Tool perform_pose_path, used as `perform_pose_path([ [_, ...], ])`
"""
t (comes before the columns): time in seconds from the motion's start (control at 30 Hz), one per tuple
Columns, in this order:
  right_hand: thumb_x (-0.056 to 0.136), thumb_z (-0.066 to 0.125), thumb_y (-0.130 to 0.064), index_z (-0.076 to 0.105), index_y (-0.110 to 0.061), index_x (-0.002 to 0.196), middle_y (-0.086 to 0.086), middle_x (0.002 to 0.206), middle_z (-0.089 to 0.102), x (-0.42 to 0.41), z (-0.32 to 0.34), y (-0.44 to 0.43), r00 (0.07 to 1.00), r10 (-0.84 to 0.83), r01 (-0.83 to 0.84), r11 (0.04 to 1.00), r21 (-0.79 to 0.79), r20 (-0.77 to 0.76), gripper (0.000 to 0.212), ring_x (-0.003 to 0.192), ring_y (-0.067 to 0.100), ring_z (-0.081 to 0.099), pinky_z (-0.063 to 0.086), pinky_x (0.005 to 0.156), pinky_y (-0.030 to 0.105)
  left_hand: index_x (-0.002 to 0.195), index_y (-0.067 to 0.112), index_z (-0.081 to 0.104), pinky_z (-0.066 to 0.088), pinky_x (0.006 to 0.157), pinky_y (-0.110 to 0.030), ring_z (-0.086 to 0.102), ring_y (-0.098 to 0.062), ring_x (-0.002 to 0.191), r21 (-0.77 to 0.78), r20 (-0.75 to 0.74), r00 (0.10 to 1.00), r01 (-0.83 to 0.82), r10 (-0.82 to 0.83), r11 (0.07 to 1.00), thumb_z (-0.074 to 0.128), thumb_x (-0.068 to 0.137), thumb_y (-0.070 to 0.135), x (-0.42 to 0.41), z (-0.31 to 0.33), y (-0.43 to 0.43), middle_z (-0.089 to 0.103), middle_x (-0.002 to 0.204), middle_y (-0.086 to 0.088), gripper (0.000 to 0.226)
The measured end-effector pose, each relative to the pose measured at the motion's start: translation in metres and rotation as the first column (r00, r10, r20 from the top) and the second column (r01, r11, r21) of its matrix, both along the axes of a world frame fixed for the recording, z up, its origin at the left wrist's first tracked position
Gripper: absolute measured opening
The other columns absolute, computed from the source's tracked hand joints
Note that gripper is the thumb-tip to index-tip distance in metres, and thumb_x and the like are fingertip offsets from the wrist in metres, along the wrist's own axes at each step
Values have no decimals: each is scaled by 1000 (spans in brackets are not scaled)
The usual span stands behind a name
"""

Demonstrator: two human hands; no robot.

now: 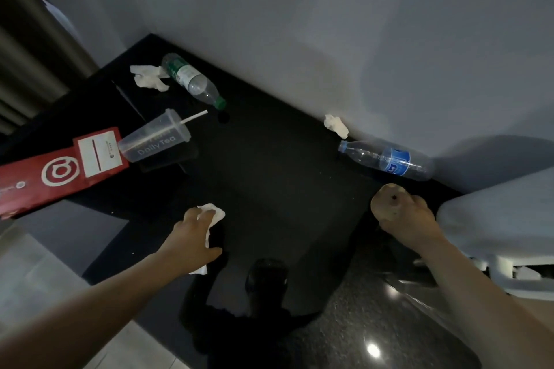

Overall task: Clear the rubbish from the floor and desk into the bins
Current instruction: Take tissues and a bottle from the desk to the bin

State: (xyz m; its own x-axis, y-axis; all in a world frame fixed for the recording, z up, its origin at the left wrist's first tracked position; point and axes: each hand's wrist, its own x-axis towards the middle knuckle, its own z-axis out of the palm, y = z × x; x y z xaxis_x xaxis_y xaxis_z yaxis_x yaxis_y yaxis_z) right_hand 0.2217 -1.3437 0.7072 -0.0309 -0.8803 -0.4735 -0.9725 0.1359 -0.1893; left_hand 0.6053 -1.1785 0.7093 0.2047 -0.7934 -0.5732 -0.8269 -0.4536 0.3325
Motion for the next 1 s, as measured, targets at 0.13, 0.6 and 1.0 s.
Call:
perform_pose_path([
  [0.13,75,77,-27,24,-14,150,17,152,21,0,-10,0,999,-46,45,998,54,20,93,131,39,37,38,105,42,148,24,22,41,103,-35,35,-29,133,-9,-35,999,17,-18,1000,70,81,36,-9,-9,-4,19,151,-6,84],
  [0.6,80,71,-22,29,-25,149,1,151,25,112,19,64,862,249,-333,935,122,442,80,131,17,41,34,107,21,147,17,26,38,106,-33,36,-25,133,-101,-161,986,-66,49,993,68,85,30,-21,-13,-37,20,152,-6,76],
  [1.0,86,69,-26,37,-25,145,-1,144,41,52,12,24,947,85,-91,996,7,311,68,123,13,50,45,101,27,134,16,49,45,95,-25,51,-14,115,-428,-128,978,98,-167,898,67,85,35,-43,-1,-120,47,132,-2,55],
])
